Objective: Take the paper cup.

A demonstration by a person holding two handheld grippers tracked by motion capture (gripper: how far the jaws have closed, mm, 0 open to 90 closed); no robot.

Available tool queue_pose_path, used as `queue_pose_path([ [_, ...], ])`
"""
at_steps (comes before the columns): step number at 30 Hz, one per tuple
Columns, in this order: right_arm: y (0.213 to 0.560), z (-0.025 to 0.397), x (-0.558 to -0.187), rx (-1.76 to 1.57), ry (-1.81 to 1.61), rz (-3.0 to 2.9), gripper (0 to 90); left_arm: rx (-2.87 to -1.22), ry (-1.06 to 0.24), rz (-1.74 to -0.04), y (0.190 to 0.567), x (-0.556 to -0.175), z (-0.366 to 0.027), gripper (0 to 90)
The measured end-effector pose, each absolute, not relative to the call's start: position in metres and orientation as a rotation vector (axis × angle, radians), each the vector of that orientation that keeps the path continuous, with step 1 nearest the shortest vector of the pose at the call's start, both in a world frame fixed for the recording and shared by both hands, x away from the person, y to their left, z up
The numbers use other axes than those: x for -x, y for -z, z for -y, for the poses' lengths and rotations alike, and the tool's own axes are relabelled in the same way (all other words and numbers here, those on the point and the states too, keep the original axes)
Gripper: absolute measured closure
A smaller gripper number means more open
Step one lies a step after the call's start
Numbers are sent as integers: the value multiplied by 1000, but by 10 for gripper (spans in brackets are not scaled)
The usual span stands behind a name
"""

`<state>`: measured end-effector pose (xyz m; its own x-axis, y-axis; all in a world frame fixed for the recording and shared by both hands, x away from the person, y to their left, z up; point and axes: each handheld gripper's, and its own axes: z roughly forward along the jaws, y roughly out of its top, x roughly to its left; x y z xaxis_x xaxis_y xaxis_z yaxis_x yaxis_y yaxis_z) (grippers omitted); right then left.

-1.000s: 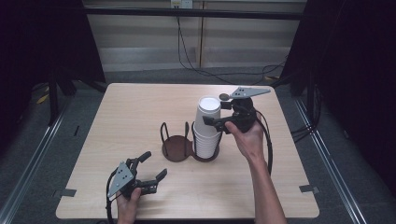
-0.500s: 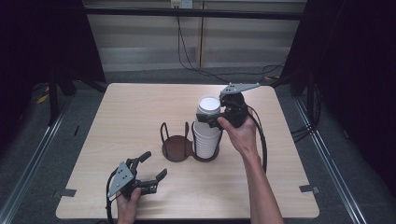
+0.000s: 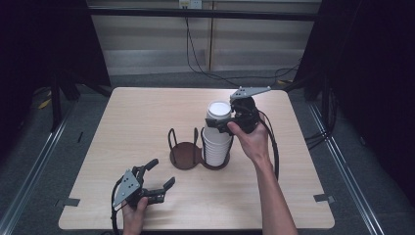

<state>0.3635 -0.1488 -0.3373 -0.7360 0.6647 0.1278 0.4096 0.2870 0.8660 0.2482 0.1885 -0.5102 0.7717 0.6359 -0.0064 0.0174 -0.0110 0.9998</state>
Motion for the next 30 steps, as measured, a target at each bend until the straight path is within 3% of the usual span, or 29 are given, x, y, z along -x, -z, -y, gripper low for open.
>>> queue_pose_path([
  [30,318,155,-357,-964,-1531,-2204,206,-1519,-531,-550,510,-248,-189,158],
])
